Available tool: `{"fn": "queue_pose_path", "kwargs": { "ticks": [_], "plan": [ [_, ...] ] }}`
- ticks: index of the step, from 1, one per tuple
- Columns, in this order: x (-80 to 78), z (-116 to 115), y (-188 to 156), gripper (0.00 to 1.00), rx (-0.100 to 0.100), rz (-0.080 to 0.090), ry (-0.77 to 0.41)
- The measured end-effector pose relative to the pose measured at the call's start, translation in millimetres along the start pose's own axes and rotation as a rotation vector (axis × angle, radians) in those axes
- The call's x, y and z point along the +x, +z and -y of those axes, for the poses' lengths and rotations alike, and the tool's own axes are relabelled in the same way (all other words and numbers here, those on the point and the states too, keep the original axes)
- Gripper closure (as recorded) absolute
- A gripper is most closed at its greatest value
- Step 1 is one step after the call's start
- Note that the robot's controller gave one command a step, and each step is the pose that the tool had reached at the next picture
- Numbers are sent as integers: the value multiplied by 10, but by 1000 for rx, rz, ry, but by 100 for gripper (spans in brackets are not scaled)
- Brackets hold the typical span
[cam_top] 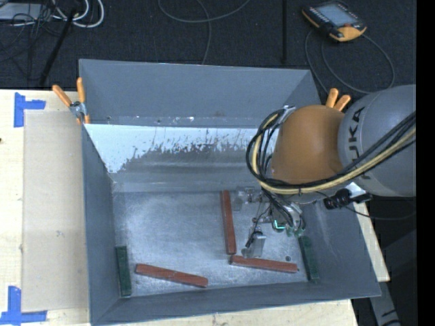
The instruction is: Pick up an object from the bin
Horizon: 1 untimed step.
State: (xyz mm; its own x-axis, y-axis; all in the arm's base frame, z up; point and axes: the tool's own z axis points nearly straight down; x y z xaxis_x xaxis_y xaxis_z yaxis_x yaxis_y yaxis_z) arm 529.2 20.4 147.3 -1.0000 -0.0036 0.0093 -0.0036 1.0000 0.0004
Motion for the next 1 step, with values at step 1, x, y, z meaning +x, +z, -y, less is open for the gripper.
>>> {"fn": "queue_pose_path", "kwargs": {
  "ticks": [1],
  "plan": [
    [-19, 1, -42, 0, 0, 8, 0]
  ]
}}
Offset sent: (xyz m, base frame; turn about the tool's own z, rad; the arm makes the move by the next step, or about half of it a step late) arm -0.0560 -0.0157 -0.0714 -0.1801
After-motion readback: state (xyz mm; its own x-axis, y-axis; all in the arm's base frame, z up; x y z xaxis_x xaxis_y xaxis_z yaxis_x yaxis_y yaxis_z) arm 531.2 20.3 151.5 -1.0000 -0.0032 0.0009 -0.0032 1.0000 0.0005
